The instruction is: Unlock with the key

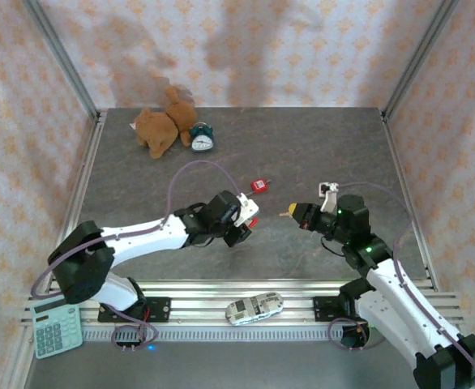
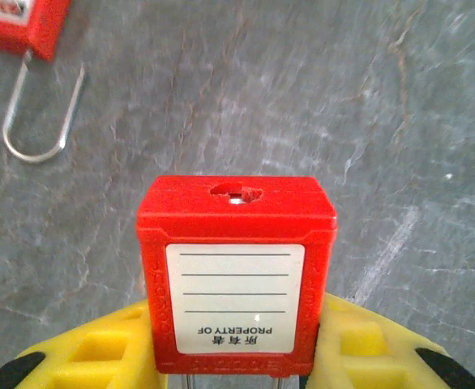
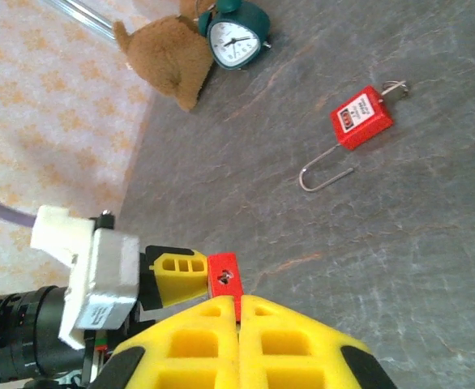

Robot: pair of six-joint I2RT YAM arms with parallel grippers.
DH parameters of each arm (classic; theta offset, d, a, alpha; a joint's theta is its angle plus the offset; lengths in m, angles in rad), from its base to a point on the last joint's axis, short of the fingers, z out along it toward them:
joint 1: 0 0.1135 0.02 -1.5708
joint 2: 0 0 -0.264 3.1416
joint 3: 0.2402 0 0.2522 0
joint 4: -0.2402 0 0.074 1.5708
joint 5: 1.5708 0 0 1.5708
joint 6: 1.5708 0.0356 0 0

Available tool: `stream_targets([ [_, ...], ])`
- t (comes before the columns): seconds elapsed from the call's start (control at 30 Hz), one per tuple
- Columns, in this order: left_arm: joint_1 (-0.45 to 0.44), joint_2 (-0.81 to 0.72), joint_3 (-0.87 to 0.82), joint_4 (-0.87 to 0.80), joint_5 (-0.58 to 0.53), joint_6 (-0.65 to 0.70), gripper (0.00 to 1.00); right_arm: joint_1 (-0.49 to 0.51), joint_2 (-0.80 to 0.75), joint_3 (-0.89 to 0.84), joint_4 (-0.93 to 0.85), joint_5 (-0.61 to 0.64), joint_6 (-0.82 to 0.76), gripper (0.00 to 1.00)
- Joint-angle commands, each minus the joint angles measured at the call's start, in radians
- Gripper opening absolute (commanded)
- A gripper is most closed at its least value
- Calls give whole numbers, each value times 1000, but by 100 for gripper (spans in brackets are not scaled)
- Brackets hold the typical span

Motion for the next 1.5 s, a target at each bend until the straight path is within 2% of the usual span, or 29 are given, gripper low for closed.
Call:
stream_targets([
  [0.0, -12, -59, -83, 263, -37, 67, 36, 6, 25, 5, 65, -40, 3, 0],
  [0.27, -22, -106, -152, 363, -12, 124, 35, 67, 79, 28, 64, -49, -33, 0],
  [0.4, -45, -104, -143, 340, 13, 143, 34, 113, 91, 42, 59, -34, -67, 0],
  [0.83, -94, -99, -82, 171, -12, 209, 32, 153, 101, 63, 50, -19, -138, 0],
  [1.47, -111, -86, -60, 150, -28, 218, 31, 190, 167, 43, 77, -15, -136, 0],
])
